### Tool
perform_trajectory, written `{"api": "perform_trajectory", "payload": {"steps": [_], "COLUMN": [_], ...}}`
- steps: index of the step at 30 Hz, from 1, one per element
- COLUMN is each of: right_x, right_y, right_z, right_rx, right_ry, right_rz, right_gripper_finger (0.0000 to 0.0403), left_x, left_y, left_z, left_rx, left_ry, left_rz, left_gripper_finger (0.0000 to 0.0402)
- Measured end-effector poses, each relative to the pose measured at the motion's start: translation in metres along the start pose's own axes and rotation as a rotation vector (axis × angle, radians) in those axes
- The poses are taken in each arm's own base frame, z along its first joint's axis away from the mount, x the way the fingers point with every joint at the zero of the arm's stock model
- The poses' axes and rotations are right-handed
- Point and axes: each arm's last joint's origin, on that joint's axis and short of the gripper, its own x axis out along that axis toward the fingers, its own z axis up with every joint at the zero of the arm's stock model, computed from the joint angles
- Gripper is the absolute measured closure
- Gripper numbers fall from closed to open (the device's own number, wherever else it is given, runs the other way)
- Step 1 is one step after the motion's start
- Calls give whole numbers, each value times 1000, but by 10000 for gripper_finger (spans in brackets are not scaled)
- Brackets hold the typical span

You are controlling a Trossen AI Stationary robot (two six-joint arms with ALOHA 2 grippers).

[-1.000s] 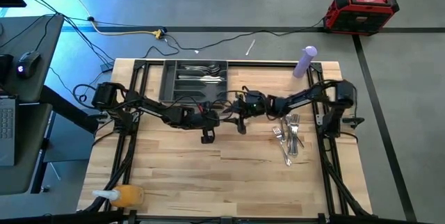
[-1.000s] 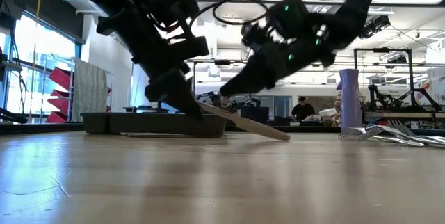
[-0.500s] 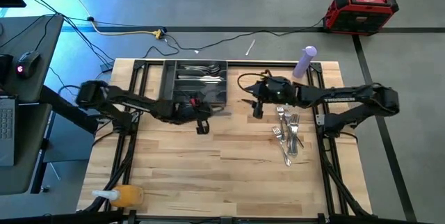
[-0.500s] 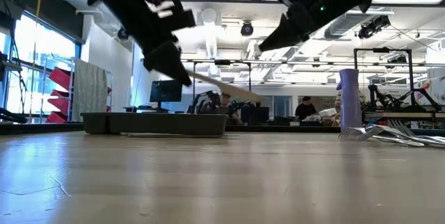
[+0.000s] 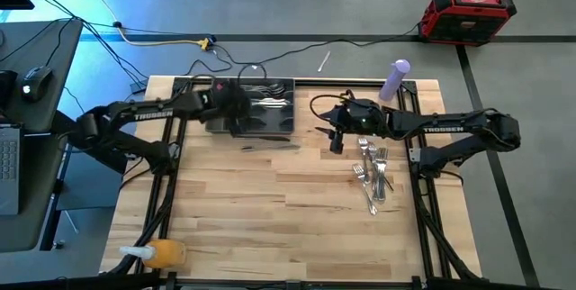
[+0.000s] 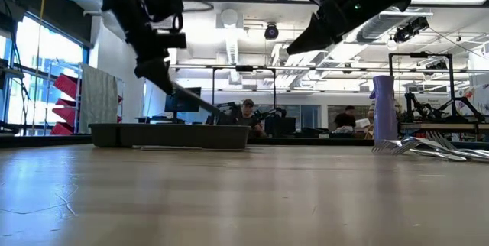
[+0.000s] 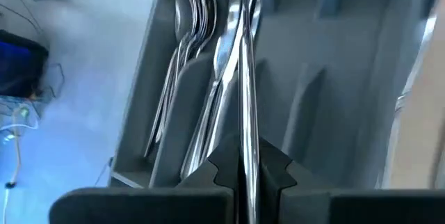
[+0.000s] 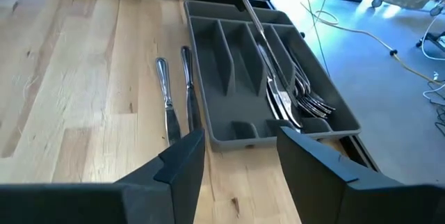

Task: Sort silverware
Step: Put the silver knife into the organizing bin

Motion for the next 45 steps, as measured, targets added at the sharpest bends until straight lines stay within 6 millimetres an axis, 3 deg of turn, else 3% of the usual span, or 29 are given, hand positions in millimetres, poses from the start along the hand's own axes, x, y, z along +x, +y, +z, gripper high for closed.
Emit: {"api": "perform_trajectory", "payload": {"steps": [5,15,22,36,45], "right_x": [0,0,0,0,0], "right_y": [0,0,0,1,1], "right_z": [0,0,0,1,1], "right_rx": [0,0,0,6,9], "right_ry": [-1,-3,-4,-12,-15], "right_rz": [0,0,0,30,46], "right_gripper_finger": [236,236,236,236,236], "left_x": [19,41,42,36,33], "left_y": [17,27,31,53,57], "left_z": [-11,-18,-15,-9,-7], "left_rx": [-23,-34,-28,-156,-183], "left_ry": [57,93,84,64,104], "left_rz": [-14,-16,29,75,141], "left_gripper_finger": [401,401,391,289,259]}}
